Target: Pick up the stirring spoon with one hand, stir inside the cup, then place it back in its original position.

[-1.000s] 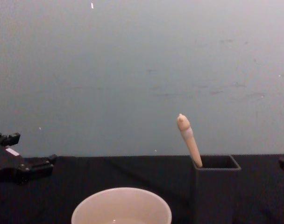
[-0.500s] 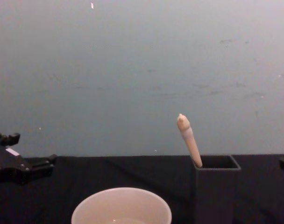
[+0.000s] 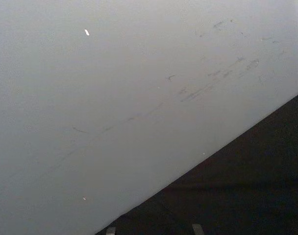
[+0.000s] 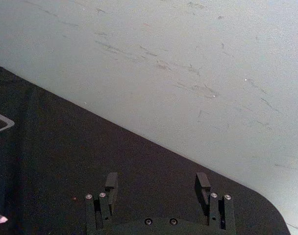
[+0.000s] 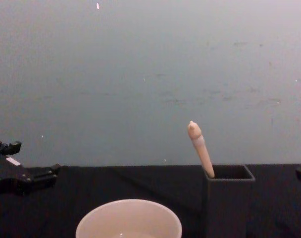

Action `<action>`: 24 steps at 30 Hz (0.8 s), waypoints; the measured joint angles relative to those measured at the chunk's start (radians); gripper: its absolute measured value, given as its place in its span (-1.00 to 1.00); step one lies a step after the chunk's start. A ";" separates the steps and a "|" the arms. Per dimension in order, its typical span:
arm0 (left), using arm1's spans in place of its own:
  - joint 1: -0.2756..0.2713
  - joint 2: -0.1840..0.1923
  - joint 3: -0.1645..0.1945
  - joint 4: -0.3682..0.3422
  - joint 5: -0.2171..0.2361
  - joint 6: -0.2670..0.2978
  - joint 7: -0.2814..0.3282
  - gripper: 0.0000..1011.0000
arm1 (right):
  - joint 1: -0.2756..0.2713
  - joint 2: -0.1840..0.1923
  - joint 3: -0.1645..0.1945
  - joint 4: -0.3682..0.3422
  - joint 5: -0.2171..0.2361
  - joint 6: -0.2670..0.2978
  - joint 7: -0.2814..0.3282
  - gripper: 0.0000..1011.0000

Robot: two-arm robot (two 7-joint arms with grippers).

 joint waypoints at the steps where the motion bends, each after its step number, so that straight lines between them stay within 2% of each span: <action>1: 0.000 0.000 0.000 0.000 0.000 0.000 0.000 0.98 | -0.001 -0.001 0.003 -0.001 0.000 0.000 0.004 0.98; 7: 0.000 0.000 0.000 0.000 0.000 0.000 0.000 0.98 | -0.014 0.001 0.027 -0.039 0.028 0.019 0.046 0.98; 13: 0.000 0.000 0.000 0.000 0.000 0.000 0.000 0.98 | -0.035 0.013 0.060 -0.130 0.091 0.077 0.111 0.98; 21: 0.000 0.000 0.000 0.000 0.000 0.000 0.000 0.98 | -0.056 0.026 0.075 -0.238 0.150 0.144 0.197 0.98; 24: 0.000 0.000 0.000 0.000 0.000 0.000 0.000 0.98 | -0.062 0.027 0.073 -0.264 0.159 0.160 0.222 0.98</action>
